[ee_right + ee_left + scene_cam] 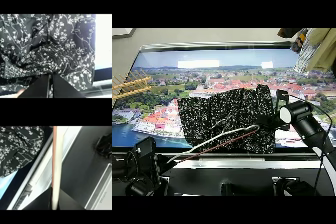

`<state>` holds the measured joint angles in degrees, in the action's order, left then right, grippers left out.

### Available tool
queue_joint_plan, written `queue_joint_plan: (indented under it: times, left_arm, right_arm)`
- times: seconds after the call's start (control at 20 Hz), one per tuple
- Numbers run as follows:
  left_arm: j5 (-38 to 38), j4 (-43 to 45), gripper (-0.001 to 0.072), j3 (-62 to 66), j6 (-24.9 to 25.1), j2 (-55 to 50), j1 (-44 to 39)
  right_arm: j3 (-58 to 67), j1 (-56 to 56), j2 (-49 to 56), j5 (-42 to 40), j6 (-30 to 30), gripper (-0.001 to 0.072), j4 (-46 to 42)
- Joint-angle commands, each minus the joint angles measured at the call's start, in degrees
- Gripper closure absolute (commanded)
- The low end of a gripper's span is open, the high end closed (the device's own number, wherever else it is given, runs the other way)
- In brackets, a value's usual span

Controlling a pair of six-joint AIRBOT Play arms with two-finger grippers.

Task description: Fold the clothes and pants, and hang the long-sleeved shirts on hangers.

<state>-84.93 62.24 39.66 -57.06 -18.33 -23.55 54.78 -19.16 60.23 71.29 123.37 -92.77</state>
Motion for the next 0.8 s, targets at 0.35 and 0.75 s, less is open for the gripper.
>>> queue_joint_plan:
  times: [0.35, 0.75]
  left_arm:
    - [5.49, 2.40, 0.0680, 0.00, 1.75, -2.99, -0.11]
    - [4.31, 2.64, 0.0679, 0.00, 3.39, -3.06, -0.13]
  right_arm:
    - [0.02, 0.02, -0.83, 0.81, -2.75, 0.0675, 2.27]
    - [0.02, 0.02, -0.81, 0.48, -2.75, 0.0675, 2.01]
